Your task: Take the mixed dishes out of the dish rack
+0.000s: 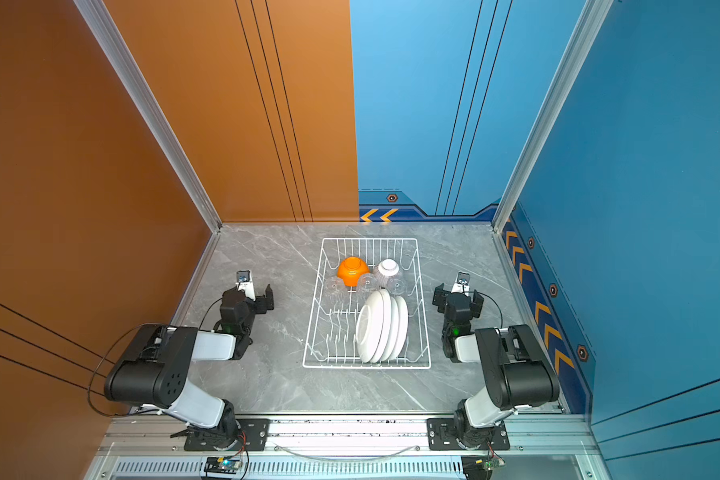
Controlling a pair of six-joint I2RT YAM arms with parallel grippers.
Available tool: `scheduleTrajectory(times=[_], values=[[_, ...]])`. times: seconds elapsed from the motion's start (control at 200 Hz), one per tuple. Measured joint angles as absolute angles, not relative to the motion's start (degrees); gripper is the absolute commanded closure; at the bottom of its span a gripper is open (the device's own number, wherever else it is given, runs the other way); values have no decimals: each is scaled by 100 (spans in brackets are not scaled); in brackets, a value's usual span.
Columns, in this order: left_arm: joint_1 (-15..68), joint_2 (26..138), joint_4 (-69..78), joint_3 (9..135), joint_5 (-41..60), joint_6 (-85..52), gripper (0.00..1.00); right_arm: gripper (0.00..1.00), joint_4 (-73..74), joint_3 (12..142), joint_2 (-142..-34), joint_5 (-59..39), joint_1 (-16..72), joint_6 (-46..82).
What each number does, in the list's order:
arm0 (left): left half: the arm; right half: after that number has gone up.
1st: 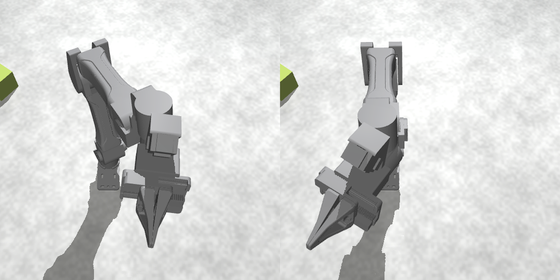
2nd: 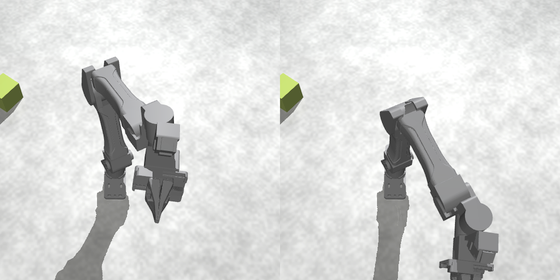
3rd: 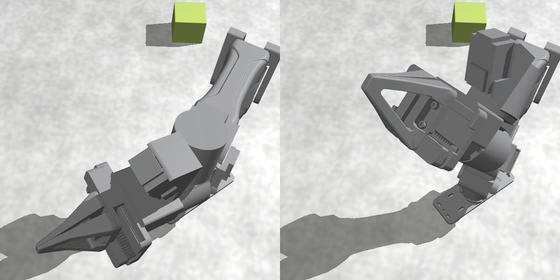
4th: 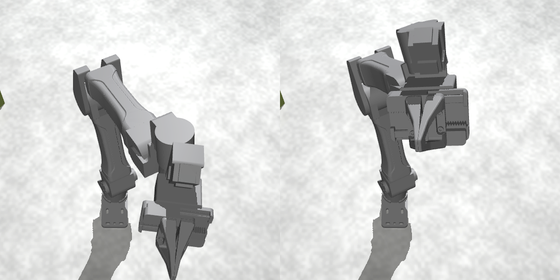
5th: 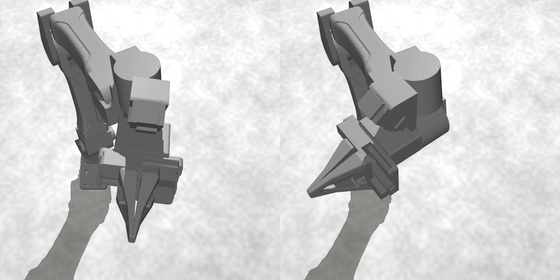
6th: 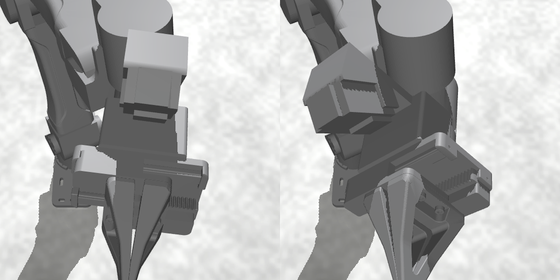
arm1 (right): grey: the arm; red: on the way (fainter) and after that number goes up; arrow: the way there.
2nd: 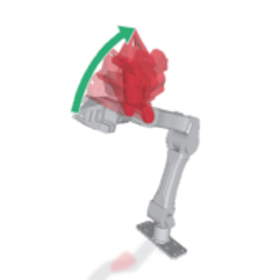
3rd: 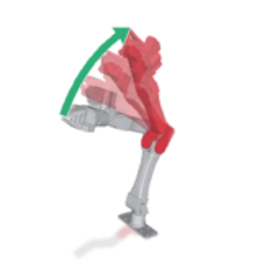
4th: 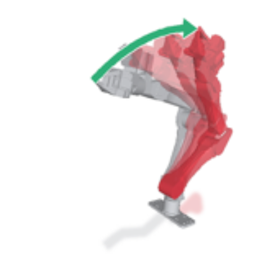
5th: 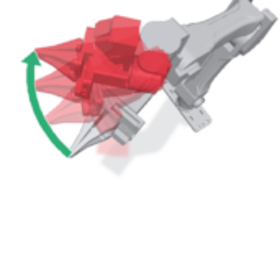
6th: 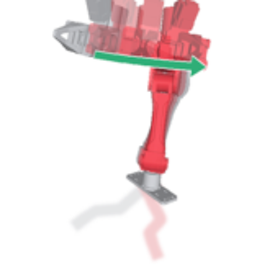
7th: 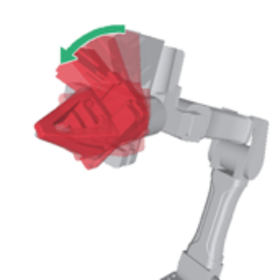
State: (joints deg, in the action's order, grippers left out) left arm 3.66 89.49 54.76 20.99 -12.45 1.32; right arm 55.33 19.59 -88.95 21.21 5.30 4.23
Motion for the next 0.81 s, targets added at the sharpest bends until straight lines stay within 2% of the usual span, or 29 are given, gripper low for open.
scheduleTrajectory(times=[0.806], values=[[246,8949,5413,2102,-1052,148,2,0,5507,1959,-8895,1835,327,449]])
